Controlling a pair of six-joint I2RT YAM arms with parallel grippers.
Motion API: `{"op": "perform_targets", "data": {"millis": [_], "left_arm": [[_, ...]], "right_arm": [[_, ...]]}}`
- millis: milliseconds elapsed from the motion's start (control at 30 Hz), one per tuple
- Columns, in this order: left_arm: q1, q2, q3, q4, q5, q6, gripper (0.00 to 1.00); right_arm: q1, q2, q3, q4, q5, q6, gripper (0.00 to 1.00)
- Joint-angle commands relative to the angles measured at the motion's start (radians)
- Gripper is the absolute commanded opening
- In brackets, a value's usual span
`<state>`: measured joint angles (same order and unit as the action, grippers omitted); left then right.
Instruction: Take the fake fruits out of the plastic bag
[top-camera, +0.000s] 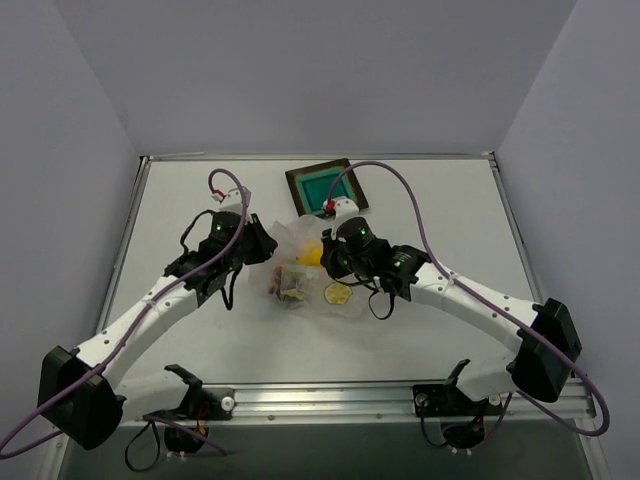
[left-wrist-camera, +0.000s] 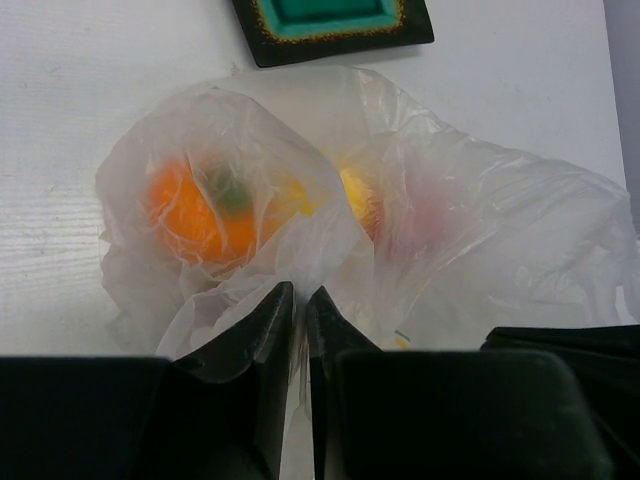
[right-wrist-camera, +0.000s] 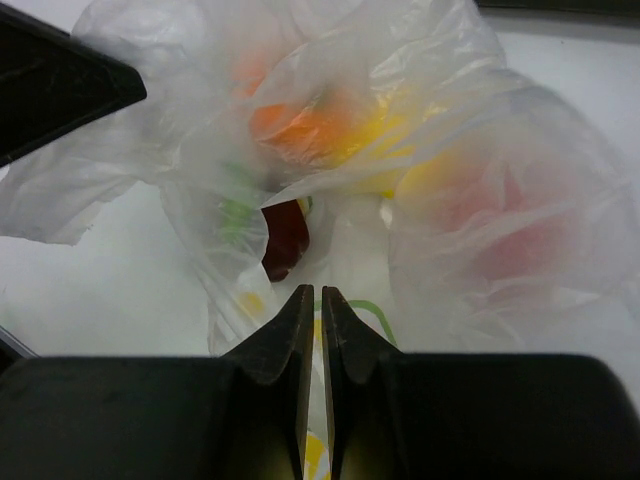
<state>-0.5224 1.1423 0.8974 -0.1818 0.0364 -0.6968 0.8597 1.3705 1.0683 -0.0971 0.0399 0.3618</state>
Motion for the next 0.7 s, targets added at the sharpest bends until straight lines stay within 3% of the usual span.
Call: {"op": "perform_targets", "data": {"millis": [0,267,467,600,667], "left_arm": [[-0.001,0.016,0.052,0.053,-0.026,-0.023,0.09],[0.050,0.175,0.078,0.133,-0.125,-0.064,0.04],[0.065,0.293,0.150,0.162,-0.179,-0.079,0.06],[0.064,0.298,0.164,0.200,-0.104,-0.067,0.56],[0.056,0.234,0.137,0.188,-0.084,-0.058,0.66]], "right_arm": [[0.061,0.038,-0.076,0.086,0.000,0.003,0.05],[0.180,-0.048,-0.384,0.390,-0.005,0.176,0.01],[0.182,-0.077,-0.481,0.428,0.035,0.212,0.01],[0.183,-0.053,-0.489,0.442,0.072,0.220,0.00],[0.182,-0.073,-0.484,0.435,0.087,0.224,0.01]]}}
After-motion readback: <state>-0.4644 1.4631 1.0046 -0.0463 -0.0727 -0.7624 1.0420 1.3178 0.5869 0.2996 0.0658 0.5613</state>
